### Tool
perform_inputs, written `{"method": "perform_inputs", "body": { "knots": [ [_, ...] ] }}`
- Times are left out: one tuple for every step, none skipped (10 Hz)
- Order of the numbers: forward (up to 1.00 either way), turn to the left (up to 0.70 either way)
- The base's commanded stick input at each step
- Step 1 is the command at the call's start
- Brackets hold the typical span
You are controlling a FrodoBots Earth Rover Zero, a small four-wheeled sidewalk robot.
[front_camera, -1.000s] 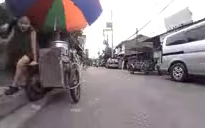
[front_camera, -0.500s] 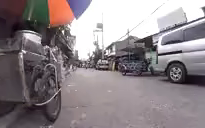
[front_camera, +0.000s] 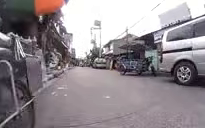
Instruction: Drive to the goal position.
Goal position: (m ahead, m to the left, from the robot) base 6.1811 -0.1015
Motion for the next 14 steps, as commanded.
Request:
{"method": "perform_inputs", "body": {
  "knots": [
    [1.00,0.27],
    [1.00,0.27],
    [1.00,0.27],
    [1.00,0.27],
    [1.00,0.27],
    [1.00,0.27],
    [1.00,0.27],
    [1.00,0.00],
    [1.00,0.00],
    [1.00,0.00],
    [1.00,0.00],
    [1.00,0.00],
    [1.00,0.00],
    [1.00,0.00]
  ]
}}
